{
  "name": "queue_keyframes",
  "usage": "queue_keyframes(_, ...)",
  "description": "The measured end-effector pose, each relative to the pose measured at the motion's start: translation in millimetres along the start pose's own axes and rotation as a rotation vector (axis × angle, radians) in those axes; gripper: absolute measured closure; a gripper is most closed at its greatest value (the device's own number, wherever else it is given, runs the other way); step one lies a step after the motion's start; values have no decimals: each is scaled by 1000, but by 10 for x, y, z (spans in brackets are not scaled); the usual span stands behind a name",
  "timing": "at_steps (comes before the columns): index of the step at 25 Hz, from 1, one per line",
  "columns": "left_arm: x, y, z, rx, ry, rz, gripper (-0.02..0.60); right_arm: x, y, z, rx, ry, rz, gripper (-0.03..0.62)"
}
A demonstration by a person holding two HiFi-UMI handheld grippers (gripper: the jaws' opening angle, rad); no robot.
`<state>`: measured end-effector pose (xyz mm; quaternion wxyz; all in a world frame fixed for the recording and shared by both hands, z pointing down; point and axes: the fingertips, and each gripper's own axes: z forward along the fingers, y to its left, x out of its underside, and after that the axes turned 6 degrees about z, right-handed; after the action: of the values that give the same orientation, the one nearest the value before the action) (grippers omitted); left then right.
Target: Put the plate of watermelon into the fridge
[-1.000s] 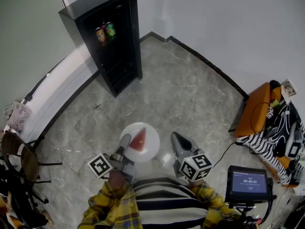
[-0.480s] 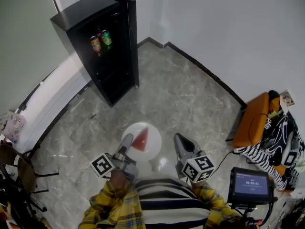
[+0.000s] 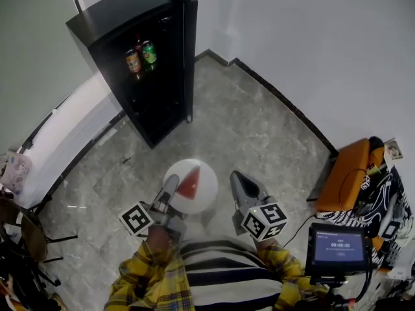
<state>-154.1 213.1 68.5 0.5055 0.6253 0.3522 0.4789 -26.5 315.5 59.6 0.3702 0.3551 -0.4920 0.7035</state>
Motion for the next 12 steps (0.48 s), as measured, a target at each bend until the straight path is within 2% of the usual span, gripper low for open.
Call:
queue_keyframes(6,-149,84,93,-44,-59,2,551,-131,-2,311,-63,19,-42,597)
queue_keyframes(12,-412,185,233,-95,-182,7,551,-237,-207,827,-144,69,-57,597)
